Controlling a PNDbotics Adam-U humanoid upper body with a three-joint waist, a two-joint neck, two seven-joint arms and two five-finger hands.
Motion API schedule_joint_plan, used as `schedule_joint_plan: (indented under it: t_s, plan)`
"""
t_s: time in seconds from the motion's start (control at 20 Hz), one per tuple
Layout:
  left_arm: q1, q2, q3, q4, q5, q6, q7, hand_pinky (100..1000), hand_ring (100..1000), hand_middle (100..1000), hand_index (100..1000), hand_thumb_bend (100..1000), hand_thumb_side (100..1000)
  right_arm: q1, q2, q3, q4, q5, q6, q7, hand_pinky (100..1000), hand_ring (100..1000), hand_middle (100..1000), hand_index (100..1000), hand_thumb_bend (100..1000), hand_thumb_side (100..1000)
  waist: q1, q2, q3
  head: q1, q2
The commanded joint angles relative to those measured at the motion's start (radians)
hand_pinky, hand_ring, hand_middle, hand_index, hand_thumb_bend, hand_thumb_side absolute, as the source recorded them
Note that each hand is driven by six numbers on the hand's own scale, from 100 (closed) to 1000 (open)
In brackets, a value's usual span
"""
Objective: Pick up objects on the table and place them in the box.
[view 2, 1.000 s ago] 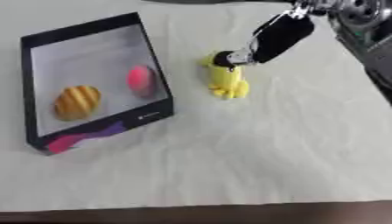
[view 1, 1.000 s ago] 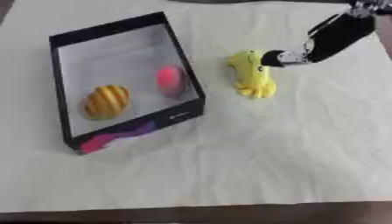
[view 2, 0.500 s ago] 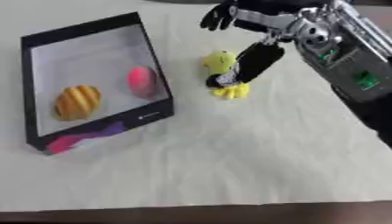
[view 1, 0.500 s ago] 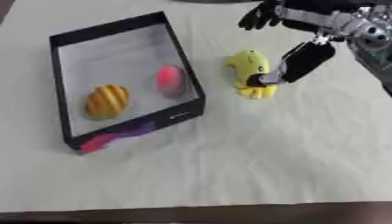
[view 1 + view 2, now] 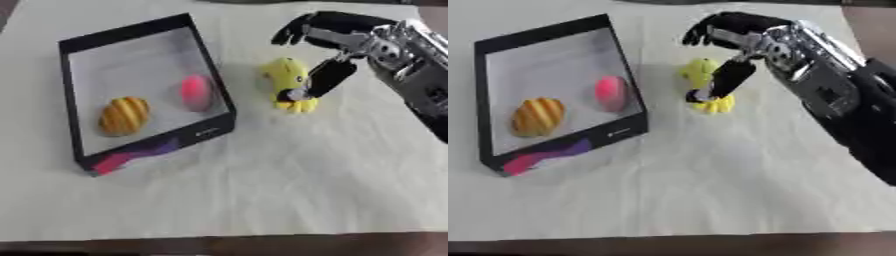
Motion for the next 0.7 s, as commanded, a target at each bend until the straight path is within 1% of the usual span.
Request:
schedule_joint_plan:
  t_s: [0.05, 0.4, 0.7]
  plan:
    - [-0.005, 0.017, 0.005, -0.009, -0.001, -0.002, -0.002, 769, 845, 845, 851, 466, 632, -0.018, -0.012, -0.007, 0.031, 0.019, -0.008, 0.002, 853, 854, 828, 878, 555, 356, 0.005, 0.001, -0.001, -0.003, -0.010]
    - [-0.005, 0.016, 0.005, -0.010, -0.002, -0.002, -0.002, 769, 844, 845, 850, 466, 633, -0.019, -0.005, -0.004, 0.087, 0.055, 0.000, 0.027, 847, 851, 830, 877, 558, 374, 0.007, 0.006, -0.003, -0.002, -0.015]
    - [-0.006, 0.013, 0.004, -0.011, -0.002, -0.004, -0.001, 768, 844, 843, 849, 466, 631, -0.031, 0.019, 0.010, 0.156, 0.070, -0.005, 0.081, 826, 833, 825, 882, 568, 384, 0.007, 0.009, -0.002, -0.002, -0.018]
